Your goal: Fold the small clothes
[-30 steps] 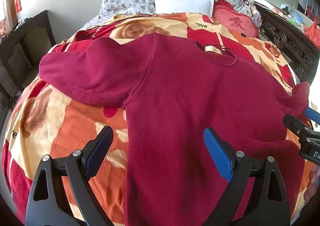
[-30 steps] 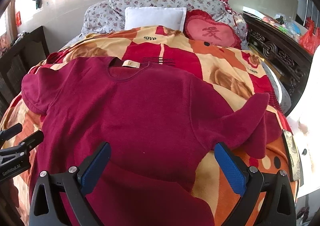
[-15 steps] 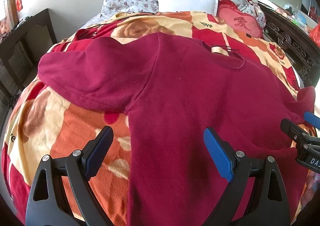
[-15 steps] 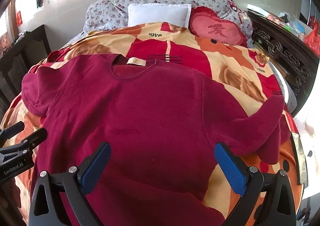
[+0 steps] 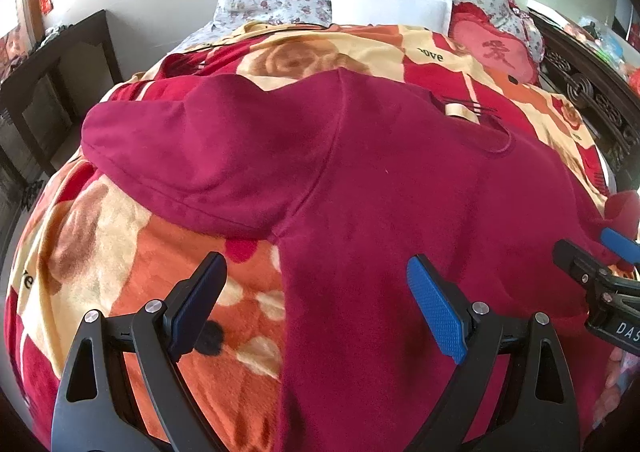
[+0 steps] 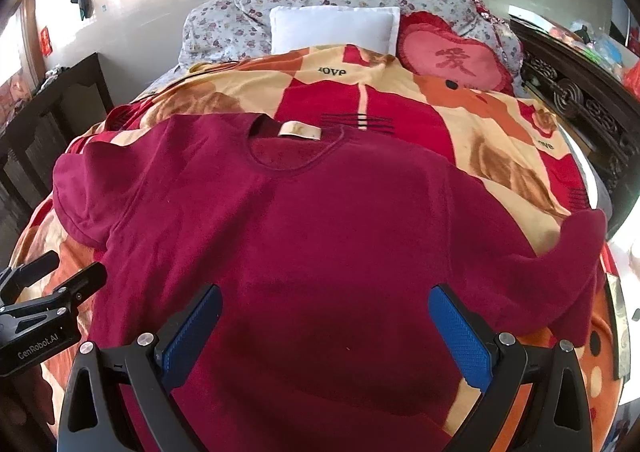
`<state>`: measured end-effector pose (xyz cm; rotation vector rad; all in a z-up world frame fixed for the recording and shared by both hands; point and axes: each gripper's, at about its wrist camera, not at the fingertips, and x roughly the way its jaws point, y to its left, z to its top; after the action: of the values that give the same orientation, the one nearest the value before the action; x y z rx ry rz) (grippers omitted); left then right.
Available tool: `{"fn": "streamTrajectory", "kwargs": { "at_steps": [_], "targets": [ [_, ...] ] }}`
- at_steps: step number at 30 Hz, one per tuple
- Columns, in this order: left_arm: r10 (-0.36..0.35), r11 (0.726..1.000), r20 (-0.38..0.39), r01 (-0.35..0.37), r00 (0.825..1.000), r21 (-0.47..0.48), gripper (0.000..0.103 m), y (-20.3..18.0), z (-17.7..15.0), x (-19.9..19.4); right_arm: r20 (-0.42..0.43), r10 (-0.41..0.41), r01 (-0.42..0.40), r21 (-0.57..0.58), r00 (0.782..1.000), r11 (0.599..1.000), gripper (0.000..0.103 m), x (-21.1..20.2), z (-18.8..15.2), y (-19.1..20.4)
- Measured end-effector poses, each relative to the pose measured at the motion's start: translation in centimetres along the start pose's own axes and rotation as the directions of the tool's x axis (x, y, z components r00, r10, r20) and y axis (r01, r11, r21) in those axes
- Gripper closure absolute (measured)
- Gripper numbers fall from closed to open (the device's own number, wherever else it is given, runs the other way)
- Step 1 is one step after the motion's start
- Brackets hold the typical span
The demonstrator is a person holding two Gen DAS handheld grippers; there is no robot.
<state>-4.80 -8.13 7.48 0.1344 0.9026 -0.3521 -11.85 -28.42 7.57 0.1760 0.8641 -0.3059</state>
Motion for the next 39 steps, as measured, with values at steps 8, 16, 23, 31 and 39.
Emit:
{"fn": "streamTrajectory", "kwargs": {
  "at_steps": [8, 16, 23, 31, 39],
  "targets": [
    [0.007, 1.0, -0.003, -0.008, 1.0, -0.024, 0.011, 0.9, 0.7, 0.7, -0.007, 0.003, -0.003, 0.02, 1.0, 1.0, 0.001, 1.3, 0.5, 0.8],
    [0.028, 0.999, -0.008, -0.029, 1.0, -0.035, 0.011, 2.2, 1.1, 1.4, -0.009, -0.001, 0.001, 0.011, 1.0, 1.0, 0.001, 2.1, 0.5, 1.9],
    [0.057, 0.997, -0.004, -0.057, 0.998, -0.059, 0.011, 3.9, 1.7, 1.9, -0.016, 0.005, -0.005, 0.003, 1.0, 1.0, 0.001, 2.7, 0.8, 2.7],
    [0.073, 0.993, -0.015, -0.074, 0.997, -0.087, 0.011, 5.5, 2.0, 2.6, -0.018, 0.013, -0.012, 0.004, 1.0, 1.0, 0.001, 3.6, 1.4, 3.8],
    [0.064, 0.99, -0.032, -0.067, 0.997, -0.124, 0.011, 8.0, 2.6, 3.3, -0.031, 0.024, -0.025, -0.017, 0.999, 1.0, 0.001, 4.3, 1.5, 4.8]
  ]
}}
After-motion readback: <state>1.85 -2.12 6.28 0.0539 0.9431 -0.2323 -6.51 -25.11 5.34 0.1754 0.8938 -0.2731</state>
